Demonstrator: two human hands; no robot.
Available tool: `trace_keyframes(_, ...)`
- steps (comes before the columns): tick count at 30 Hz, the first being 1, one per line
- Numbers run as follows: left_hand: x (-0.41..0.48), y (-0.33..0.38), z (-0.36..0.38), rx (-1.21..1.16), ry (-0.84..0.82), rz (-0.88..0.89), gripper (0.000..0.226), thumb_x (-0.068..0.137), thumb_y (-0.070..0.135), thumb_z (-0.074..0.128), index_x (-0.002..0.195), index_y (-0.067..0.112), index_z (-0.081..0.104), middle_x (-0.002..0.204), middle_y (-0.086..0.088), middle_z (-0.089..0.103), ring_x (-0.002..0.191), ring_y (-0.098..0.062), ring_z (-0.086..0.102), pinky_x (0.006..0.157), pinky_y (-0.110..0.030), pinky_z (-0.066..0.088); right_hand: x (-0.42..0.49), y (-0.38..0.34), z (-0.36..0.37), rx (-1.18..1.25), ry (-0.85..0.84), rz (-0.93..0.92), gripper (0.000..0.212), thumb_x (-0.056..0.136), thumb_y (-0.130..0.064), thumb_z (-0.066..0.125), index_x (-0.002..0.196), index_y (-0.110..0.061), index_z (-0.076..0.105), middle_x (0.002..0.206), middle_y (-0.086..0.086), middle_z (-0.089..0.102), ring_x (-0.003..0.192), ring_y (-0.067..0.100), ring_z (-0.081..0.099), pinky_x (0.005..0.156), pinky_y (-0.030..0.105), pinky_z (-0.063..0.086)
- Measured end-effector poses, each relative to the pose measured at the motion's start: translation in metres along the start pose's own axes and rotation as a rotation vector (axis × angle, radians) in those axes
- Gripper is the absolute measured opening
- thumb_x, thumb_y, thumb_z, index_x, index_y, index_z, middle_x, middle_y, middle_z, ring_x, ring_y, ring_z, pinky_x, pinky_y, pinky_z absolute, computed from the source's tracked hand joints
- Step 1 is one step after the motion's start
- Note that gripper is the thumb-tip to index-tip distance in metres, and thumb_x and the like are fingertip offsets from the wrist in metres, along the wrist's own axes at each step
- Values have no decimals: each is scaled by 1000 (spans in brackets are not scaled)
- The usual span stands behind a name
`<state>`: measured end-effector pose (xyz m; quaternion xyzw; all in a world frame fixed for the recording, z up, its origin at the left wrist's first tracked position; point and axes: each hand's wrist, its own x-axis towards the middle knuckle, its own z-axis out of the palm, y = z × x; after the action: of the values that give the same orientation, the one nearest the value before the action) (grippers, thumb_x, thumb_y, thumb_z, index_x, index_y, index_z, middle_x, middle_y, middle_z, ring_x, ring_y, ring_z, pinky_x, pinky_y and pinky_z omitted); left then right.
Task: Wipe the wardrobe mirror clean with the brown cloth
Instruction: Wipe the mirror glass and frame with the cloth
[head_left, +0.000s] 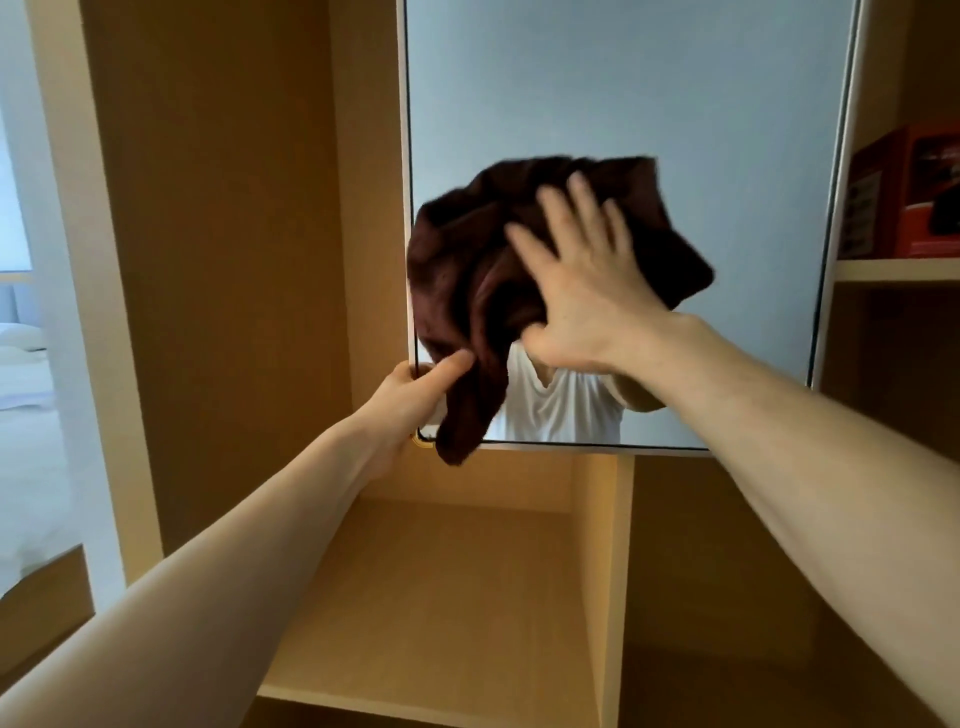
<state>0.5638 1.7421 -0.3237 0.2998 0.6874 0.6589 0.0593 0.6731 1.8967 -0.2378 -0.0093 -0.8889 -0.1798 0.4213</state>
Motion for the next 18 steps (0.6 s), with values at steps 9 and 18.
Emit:
trace_keyframes(9,-12,5,-3,147,-96,238,24,95,15,57,119,12,61,117,-13,64,108,-26,60,94,-41,52,-26,-47,43,-26,61,-175,92,75,-64,55,148,-21,20,158,10,9,145,30,-8,116,49,-4)
trace_keyframes(18,-6,-5,-19,-161,-186,-123,102,65,89,41,150,35,24,157,2,24,143,-21,22,115,-47,9,55,1,-7,-55,212,-185,76,80,-43,63,144,-19,30,155,8,19,145,28,4,116,46,4)
